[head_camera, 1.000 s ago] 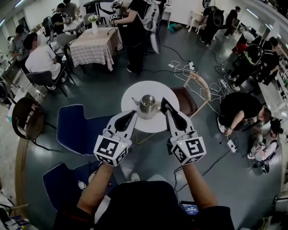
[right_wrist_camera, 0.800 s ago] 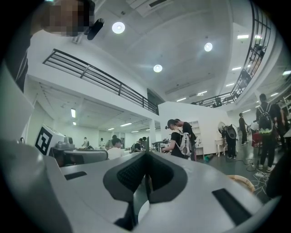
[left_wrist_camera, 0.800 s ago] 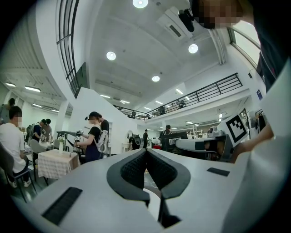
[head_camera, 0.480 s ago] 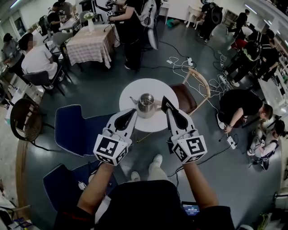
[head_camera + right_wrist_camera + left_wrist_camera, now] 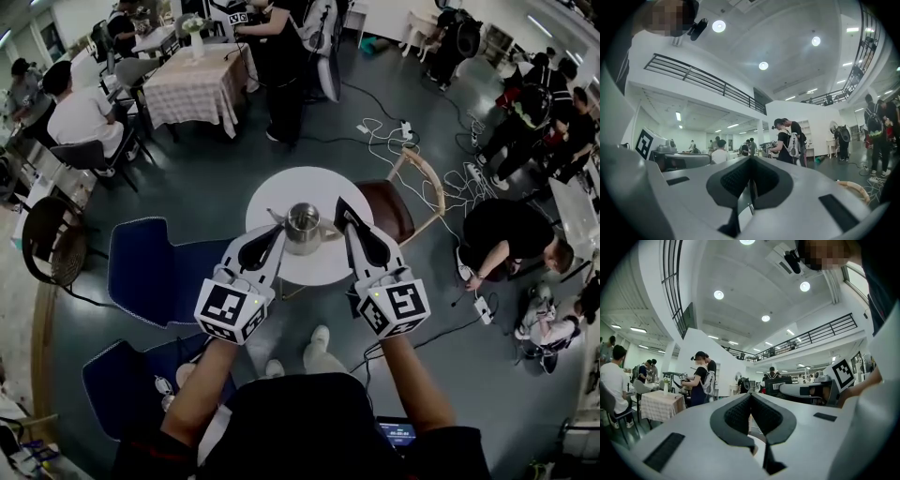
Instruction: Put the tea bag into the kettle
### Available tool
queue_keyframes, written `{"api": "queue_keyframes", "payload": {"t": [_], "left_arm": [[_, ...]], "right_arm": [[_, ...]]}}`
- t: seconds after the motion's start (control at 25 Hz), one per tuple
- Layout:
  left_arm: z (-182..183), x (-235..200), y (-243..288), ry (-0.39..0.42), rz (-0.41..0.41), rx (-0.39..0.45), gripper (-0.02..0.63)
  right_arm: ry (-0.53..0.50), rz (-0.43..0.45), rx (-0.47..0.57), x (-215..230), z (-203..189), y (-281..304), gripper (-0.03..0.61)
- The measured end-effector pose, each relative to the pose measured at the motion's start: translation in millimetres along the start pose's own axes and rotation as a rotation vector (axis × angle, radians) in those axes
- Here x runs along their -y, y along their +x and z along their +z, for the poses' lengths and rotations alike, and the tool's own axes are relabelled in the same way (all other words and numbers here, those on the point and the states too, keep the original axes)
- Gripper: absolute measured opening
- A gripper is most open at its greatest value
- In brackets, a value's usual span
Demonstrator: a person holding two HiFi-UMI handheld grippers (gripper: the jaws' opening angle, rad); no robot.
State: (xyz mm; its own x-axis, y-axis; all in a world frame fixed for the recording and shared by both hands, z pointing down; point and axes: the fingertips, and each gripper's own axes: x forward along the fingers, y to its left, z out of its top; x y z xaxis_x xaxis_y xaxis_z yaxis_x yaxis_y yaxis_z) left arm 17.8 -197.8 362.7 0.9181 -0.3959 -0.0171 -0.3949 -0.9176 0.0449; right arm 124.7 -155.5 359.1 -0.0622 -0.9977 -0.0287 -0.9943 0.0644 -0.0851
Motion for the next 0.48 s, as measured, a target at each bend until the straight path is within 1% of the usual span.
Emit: {"api": "queue_keyframes", "payload": {"t": [0.08, 0.28, 0.48], "left_arm": [[-7, -3, 12, -0.001, 0.013, -0.003, 0.015], [1, -22, 51, -0.006, 0.064, -0.011, 0.015], [-4, -38, 76, -0.008, 0.118, -0.030, 0.015]], "right_arm": [[0.000, 0.016, -0.009, 12, -7, 9, 0.020], [0.005, 0.064, -0.032, 46, -1, 46, 0.020], [0.006, 0.118, -0.059, 68, -8, 78, 0.020]]}}
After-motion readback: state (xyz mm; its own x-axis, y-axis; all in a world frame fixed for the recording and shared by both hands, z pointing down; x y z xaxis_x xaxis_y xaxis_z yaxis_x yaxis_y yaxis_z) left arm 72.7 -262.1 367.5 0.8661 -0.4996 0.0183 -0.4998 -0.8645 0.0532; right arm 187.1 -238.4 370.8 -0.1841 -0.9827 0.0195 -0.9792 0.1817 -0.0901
